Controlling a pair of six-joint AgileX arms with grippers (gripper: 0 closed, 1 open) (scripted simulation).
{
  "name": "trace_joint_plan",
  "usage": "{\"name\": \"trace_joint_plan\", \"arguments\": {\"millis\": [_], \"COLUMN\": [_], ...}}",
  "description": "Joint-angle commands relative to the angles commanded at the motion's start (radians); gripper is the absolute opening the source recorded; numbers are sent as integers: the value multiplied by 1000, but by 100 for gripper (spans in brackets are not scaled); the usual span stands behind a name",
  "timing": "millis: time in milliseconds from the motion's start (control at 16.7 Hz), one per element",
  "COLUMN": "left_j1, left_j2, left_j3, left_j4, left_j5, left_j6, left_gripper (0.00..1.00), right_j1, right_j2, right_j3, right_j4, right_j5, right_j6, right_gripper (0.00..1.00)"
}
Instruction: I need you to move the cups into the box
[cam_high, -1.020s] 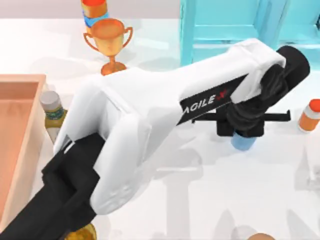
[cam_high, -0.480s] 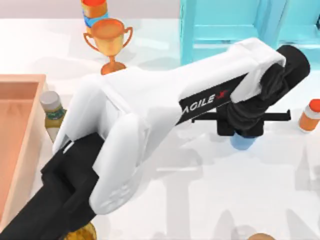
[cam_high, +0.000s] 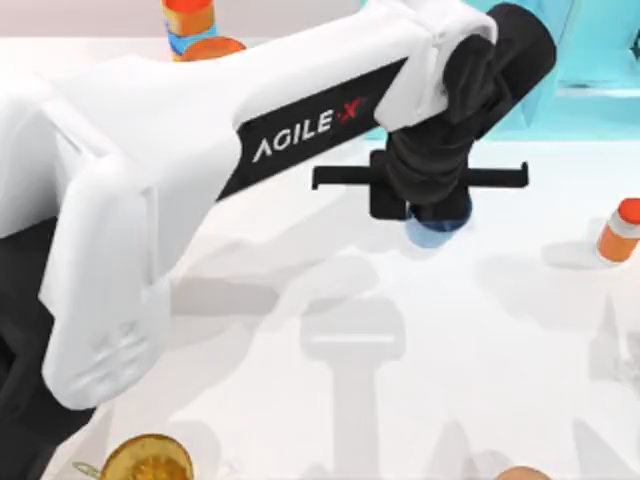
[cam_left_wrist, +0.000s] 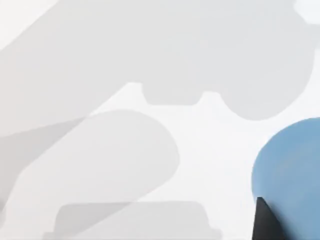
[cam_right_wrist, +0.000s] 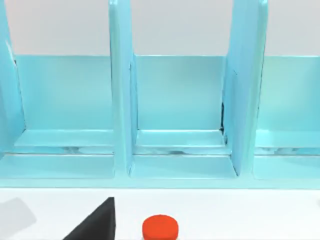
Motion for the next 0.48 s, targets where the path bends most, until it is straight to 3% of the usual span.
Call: {"name": "trace_joint_plan", "arguments": {"millis": [480], "left_j1": [48], "left_j2": [-140], "left_j3": [-118], "left_j4": [-16], "left_j5": [15], "left_j6": [42], "left_gripper": [0], "right_j1": [0], "right_j2": [0], "right_j3": [0], "right_j4": [0], "right_j5": [0], "right_j6": [0], "right_gripper": [100]}}
